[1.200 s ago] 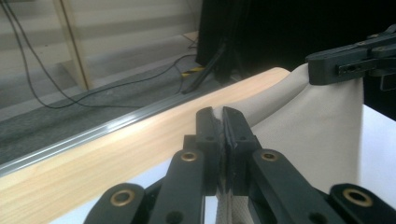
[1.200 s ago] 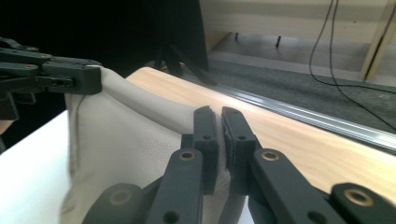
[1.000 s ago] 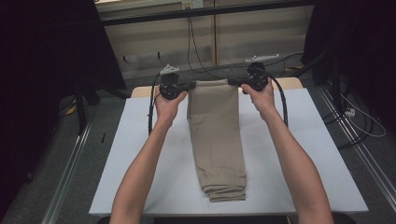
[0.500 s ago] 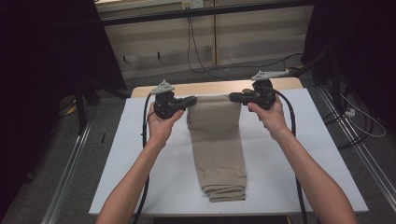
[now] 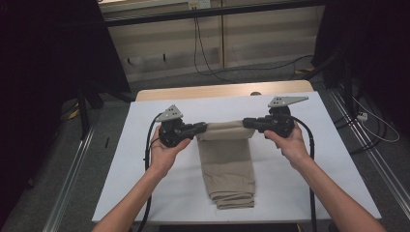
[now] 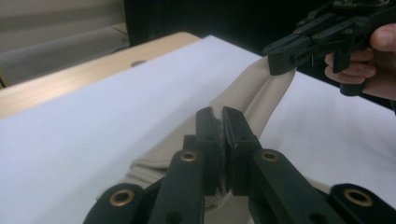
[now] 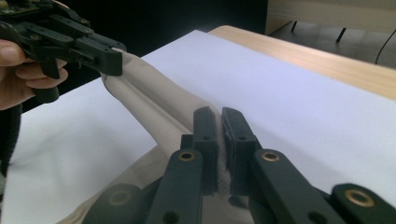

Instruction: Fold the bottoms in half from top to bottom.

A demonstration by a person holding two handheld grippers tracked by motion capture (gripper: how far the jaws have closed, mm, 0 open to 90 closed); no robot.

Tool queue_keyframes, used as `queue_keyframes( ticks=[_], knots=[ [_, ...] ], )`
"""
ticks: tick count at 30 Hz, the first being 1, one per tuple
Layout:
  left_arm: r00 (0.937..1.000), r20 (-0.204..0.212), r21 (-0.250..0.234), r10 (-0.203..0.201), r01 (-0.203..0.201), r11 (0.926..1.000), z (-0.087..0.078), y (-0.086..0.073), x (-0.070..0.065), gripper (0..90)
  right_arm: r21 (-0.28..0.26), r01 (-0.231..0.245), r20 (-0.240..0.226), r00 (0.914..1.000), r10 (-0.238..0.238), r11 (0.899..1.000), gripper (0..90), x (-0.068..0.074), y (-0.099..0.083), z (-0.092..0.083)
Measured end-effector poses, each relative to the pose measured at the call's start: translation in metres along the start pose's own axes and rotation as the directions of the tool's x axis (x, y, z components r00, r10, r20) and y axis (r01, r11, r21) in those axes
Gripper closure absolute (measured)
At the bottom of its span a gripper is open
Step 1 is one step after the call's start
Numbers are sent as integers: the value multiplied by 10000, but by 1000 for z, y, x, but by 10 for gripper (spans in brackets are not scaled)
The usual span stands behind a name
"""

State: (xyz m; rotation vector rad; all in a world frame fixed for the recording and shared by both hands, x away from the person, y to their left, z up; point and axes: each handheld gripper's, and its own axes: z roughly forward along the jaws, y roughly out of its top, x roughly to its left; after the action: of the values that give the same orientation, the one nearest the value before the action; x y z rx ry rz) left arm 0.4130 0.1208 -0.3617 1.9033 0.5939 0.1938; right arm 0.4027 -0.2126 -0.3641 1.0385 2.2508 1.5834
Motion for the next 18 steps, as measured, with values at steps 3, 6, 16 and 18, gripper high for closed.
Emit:
queue_keyframes(
  ticks=[3,6,16,18],
  knots=[
    [9999,90,174,87,-88,9998,-1,-12,-7,862,216,5,-144,9999,-2,9998,855,8,-15,0],
    [9996,186,330,216,-222,9992,-2,-24,-15,862,502,42,-253,9997,-30,9987,854,15,-28,-1],
    [9974,700,1083,158,-233,9938,-6,-45,-33,858,1012,85,-605,9982,-23,9948,850,33,-57,-4],
    [9964,784,1239,310,-405,9915,-8,-48,-38,857,1071,177,-682,9976,-104,9941,845,38,-58,-7]
  ],
)
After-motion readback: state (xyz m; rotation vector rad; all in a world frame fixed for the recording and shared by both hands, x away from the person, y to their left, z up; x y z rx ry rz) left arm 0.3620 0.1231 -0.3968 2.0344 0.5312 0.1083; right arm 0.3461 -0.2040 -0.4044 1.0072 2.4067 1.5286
